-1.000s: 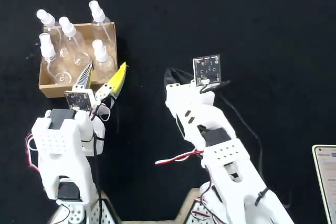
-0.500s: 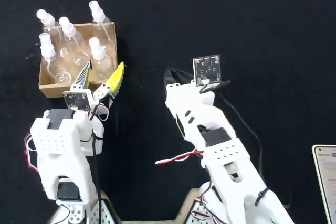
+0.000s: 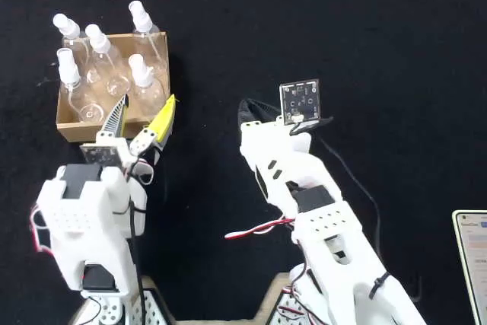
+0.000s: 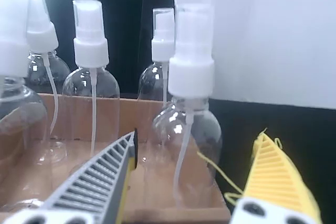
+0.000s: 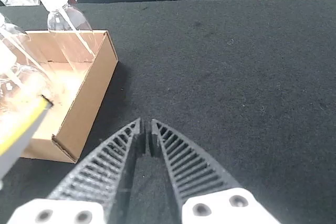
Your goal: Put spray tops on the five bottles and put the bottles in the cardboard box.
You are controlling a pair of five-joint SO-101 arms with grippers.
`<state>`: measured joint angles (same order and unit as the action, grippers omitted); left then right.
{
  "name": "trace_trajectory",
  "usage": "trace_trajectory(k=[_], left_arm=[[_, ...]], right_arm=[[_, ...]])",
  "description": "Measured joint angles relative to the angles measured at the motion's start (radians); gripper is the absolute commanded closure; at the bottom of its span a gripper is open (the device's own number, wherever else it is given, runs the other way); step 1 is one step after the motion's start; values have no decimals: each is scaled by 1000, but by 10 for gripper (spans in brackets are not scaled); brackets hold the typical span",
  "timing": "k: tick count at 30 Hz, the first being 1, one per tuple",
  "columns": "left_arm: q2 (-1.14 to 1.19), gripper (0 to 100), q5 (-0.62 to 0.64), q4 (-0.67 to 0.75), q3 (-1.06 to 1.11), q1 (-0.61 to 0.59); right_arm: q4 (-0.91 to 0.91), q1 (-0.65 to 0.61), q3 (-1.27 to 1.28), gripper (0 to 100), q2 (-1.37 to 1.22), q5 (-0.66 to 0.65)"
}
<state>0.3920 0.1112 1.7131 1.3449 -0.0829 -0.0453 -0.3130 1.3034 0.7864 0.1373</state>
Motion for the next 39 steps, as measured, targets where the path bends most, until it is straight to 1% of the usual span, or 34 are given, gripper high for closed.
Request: trace_trajectory(k=[7,14,39], left_arm=[[-219,671,34,0,203,-6],[-367,671,34,-17,307,-6],[-713,672,32,-21,324,-6]], right_arm=[[0,0,0,984,0,0],[0,0,0,984,0,0],[0,0,0,984,0,0]])
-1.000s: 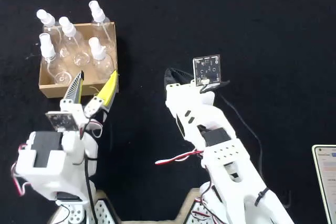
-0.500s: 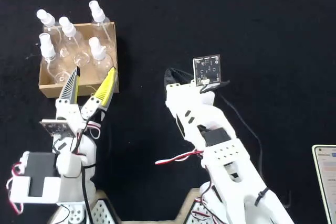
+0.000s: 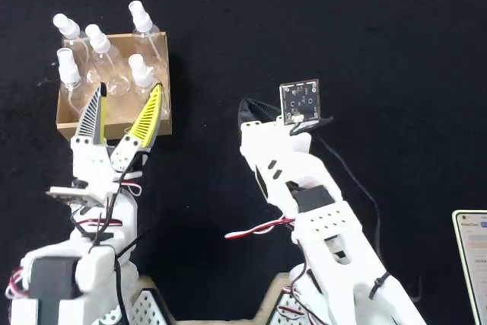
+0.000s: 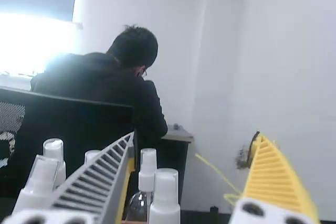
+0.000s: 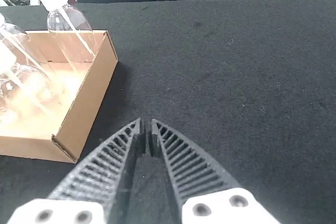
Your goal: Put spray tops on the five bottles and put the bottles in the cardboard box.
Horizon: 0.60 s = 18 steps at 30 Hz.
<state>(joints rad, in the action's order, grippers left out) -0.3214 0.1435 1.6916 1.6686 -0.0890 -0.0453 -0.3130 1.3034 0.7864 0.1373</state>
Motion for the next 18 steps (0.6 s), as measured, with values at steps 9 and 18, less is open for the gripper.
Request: trace_trajectory(k=[9,18], left_arm=[[-374,672,-127,-92,-2,0],[-907,672,-152,-924,-17,-2]], right_arm=[[0,0,0,984,0,0],[0,-6,0,984,0,0]])
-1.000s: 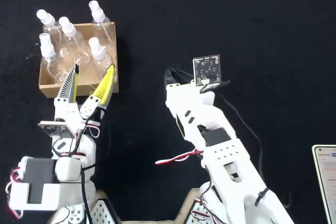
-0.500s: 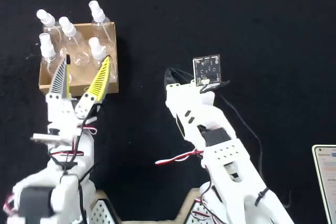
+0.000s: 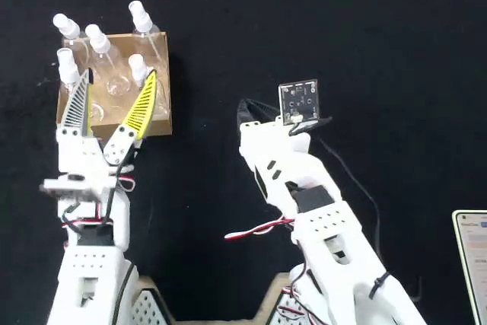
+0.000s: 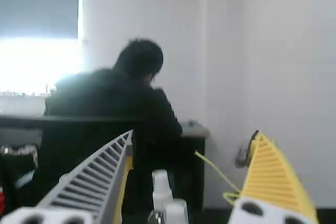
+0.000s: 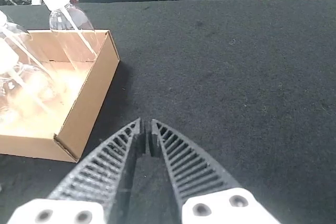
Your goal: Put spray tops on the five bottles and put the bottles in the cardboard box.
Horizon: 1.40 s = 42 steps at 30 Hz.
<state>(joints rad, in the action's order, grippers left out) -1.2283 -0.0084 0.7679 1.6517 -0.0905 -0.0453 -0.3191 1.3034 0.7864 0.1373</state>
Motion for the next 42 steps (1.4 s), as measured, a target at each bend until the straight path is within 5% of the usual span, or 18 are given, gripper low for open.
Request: trace_trajectory(k=[4,7,19,42], left_arm=[[-203,672,0,-413,0,0],[-311,672,0,-589,2,0],[-373,672,2,-710,25,0],[-371,672,2,-1310,32,49]], right_arm=[[0,0,0,984,0,0],[0,0,0,984,0,0],[0,0,0,984,0,0],[0,-28,0,986,0,0]])
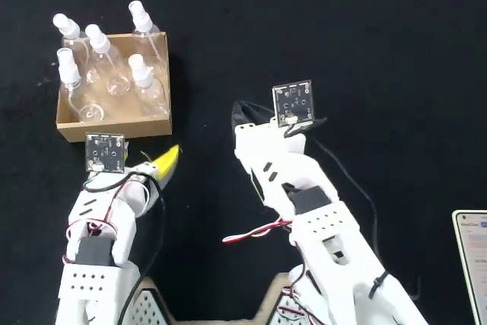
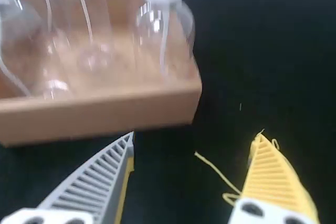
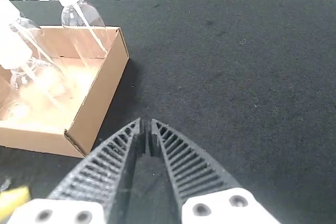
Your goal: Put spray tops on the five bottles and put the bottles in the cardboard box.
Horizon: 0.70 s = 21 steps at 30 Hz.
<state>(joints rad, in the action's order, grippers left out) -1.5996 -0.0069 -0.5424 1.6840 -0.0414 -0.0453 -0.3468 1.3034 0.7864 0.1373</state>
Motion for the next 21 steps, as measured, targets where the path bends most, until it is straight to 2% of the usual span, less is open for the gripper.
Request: trace_trajectory(k=[4,10,14,21], left_arm=[[0,672,0,-97,-8,3],[0,672,0,-114,-5,3],[0,672,0,-123,0,3],[0,672,0,-123,3,3]], right_arm=[[0,34,0,986,0,0],[0,52,5,986,23,0],[-52,100,63,984,170,0],[-118,81,203,984,496,0]])
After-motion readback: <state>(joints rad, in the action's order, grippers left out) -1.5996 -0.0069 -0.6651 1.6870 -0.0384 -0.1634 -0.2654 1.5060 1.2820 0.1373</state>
